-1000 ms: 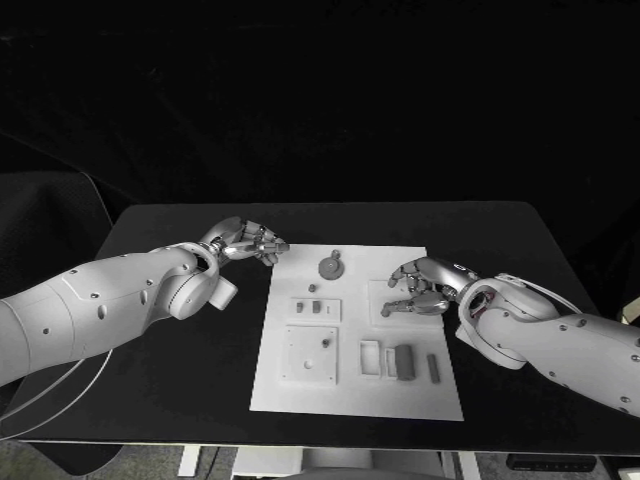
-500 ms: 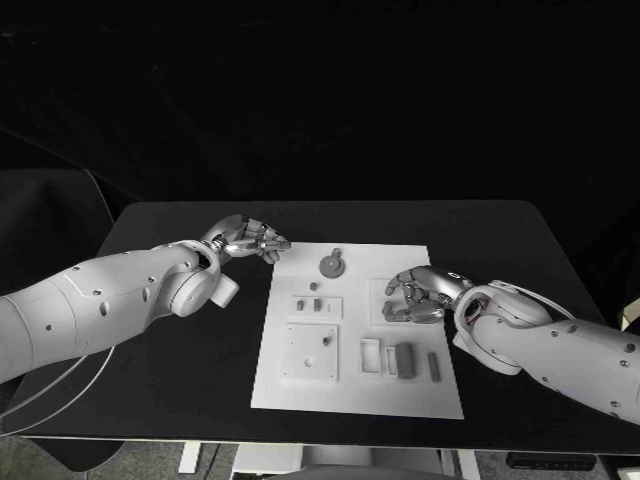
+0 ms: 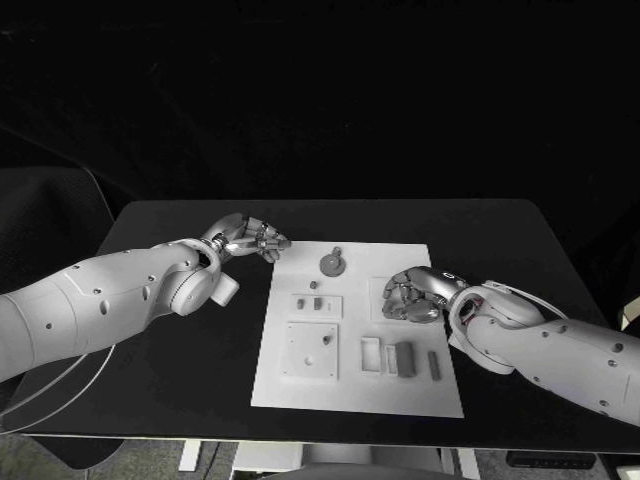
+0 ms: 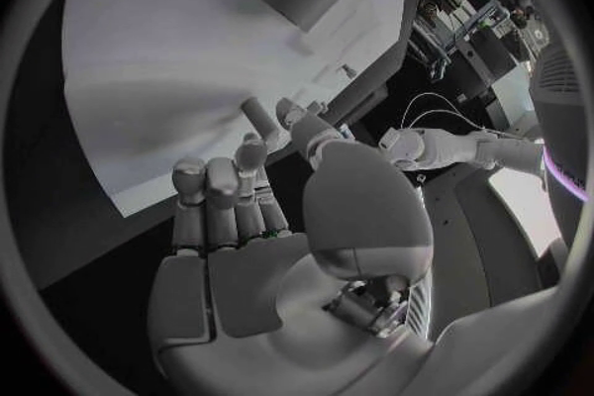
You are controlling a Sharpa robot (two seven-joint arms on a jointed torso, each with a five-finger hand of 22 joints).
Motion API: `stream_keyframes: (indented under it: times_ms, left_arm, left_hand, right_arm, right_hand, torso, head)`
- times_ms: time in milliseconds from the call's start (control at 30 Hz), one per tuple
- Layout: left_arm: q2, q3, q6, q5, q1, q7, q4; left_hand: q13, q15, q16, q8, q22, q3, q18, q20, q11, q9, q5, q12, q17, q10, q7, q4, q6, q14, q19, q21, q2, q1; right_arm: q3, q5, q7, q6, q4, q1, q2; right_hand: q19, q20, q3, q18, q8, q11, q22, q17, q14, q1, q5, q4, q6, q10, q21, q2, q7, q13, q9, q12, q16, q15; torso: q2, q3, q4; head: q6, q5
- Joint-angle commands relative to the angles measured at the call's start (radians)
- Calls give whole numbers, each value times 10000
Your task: Assemble the parts on the task board
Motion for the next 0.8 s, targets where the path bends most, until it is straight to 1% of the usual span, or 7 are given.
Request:
stream_keyframes:
  times_ms: [33, 133, 400, 567, 800]
  left_arm:
    - [10, 5, 29, 39, 6, 132, 32]
    - [-4, 5, 27, 39, 7, 129, 43]
    - [-7, 5, 40, 39, 7, 108, 43]
    - [-11, 5, 43, 39, 7, 98, 40]
    - [-10, 5, 52, 39, 7, 94, 40]
  left_hand:
    - [15, 14, -48, -27, 13, -65, 74, 6, -22, 9, -18, -55, -17, -68, -33, -6, -27, -88, -41, -54, 31, -47]
    - [16, 15, -50, -26, 13, -65, 74, 6, -22, 9, -18, -57, -18, -66, -33, -7, -26, -88, -41, -54, 32, -46]
    - [18, 15, -55, -25, 14, -64, 74, 5, -22, 10, -17, -59, -19, -64, -34, -7, -23, -88, -42, -55, 35, -44]
    - [18, 15, -57, -24, 15, -63, 74, 5, -22, 11, -17, -60, -20, -64, -34, -7, -23, -88, -42, -55, 36, -43]
    - [19, 15, -61, -23, 16, -63, 74, 5, -22, 11, -17, -63, -21, -62, -34, -7, -21, -88, -42, -56, 37, -42]
  right_arm:
    - [-10, -323, 88, -44, -39, -8, 38]
    - [-14, -353, 84, -36, -52, -10, 62]
    - [-19, -383, 81, -70, -88, -15, 80]
    - [-20, -385, 95, -94, -71, -16, 95]
    - [-20, -384, 135, -180, -59, -17, 129]
  right_hand:
    - [64, -40, 75, 246, 78, -48, 18, 12, 14, 159, 53, -11, 511, 47, 1373, 14, 350, 2, 27, 40, 57, -44]
    - [91, -42, 153, 252, 156, -60, 33, 10, 43, 259, 57, -5, 721, 92, 1382, 60, 329, -7, 63, 61, 71, -56]
    - [120, -45, 269, 259, 214, -74, 44, 7, 73, 371, 62, 8, 894, 138, 1388, 117, 312, -19, 91, 76, 84, -67]
    - [153, -46, 407, 265, 258, -87, 58, 4, 109, 475, 67, 24, 1050, 187, 1395, 210, 297, -35, 113, 86, 97, -79]
    - [190, -47, 565, 270, 306, -101, 76, -1, 148, 572, 68, 40, 1219, 246, 1405, 326, 278, -54, 136, 95, 107, -91]
  torso:
    - [1, -2, -3]
    - [-1, -1, -4]
    - [-17, -6, -8]
    - [-16, -10, -7]
    - [-16, -6, -6]
  head:
    - [-22, 2]
    - [-38, 6]
    - [-65, -4]
    - [-67, -25]
    - [-71, -19]
